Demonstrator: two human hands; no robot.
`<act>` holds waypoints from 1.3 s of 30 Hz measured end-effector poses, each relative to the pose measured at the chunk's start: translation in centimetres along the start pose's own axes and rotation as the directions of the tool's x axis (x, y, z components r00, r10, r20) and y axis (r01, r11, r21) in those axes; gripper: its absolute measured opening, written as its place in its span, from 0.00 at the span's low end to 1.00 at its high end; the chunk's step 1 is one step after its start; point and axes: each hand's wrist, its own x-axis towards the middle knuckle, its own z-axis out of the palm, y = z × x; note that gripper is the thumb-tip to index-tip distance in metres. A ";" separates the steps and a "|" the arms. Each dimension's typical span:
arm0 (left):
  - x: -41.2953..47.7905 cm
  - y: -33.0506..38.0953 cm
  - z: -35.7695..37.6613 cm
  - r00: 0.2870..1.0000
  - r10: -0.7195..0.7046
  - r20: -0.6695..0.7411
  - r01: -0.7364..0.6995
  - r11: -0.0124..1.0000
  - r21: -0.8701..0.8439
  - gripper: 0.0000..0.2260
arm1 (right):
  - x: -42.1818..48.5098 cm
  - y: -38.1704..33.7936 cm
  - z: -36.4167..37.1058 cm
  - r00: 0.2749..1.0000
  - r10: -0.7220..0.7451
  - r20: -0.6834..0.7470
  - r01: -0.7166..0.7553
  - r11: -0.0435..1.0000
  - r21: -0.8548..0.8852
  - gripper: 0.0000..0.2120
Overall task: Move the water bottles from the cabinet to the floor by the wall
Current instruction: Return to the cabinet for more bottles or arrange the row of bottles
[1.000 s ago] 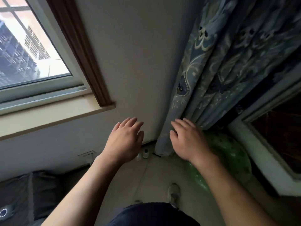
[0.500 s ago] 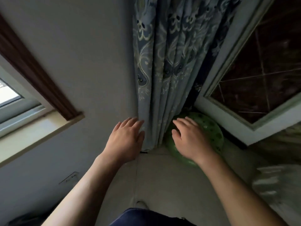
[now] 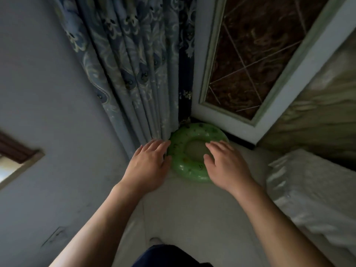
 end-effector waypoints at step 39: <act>15.9 41.5 18.0 0.900 0.418 0.128 -0.392 0.901 -0.183 0.29 | -13.3 41.0 -10.8 0.886 0.444 -0.134 -0.450 0.893 -0.014 0.20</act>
